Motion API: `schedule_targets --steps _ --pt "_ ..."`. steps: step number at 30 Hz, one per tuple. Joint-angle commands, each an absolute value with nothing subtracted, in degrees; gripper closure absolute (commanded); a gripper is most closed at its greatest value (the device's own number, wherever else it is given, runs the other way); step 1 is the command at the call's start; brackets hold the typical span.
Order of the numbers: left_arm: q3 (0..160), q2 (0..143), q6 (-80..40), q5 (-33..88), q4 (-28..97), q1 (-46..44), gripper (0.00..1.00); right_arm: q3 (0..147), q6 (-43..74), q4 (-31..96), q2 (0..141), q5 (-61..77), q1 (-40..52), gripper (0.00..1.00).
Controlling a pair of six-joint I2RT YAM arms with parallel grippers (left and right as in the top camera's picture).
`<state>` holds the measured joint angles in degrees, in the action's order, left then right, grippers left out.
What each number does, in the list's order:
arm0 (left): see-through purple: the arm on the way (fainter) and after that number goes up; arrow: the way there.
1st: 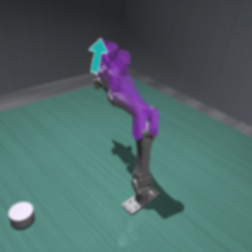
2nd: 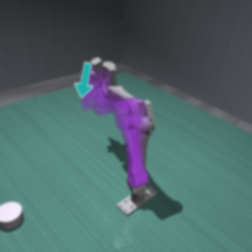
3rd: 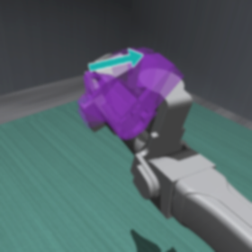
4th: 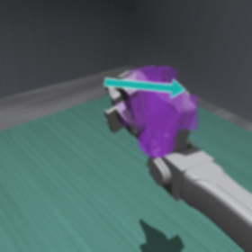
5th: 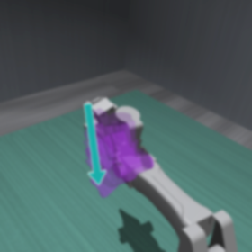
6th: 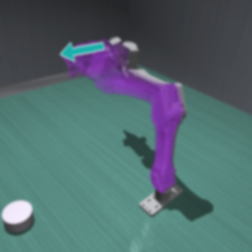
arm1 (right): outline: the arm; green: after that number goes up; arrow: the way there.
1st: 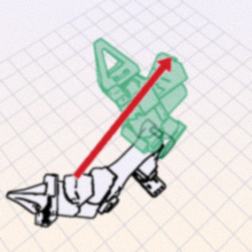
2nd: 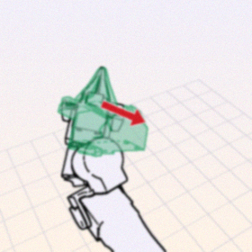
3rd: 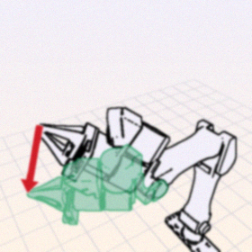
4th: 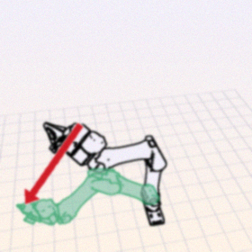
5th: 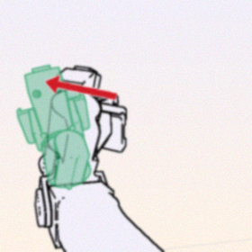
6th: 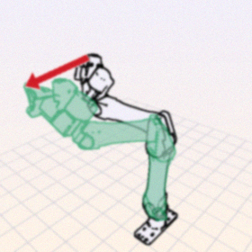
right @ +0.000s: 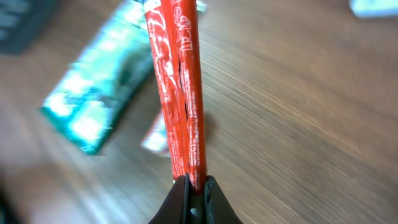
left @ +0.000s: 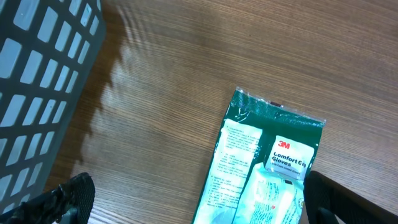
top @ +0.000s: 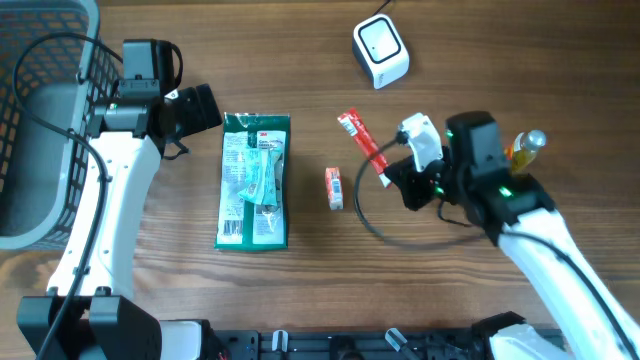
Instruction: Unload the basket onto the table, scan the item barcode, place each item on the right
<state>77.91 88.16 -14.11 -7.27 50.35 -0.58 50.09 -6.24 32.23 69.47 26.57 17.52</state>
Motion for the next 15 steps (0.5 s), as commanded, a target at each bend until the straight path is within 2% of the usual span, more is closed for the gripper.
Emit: schedule_targets --steps 1,8,15 --pt "78.22 88.29 -14.61 -7.57 50.22 -0.25 0.0 51.42 -11.49 35.75 64.9 40.6 17.37 0.96" --pt "78.22 88.29 -14.61 -7.57 50.22 -0.25 0.0 51.42 -20.95 45.15 64.27 59.09 17.39 0.96" --pt "78.22 88.29 -14.61 -7.57 50.22 -0.25 0.0 51.42 -22.79 51.62 64.27 60.75 17.39 0.96"
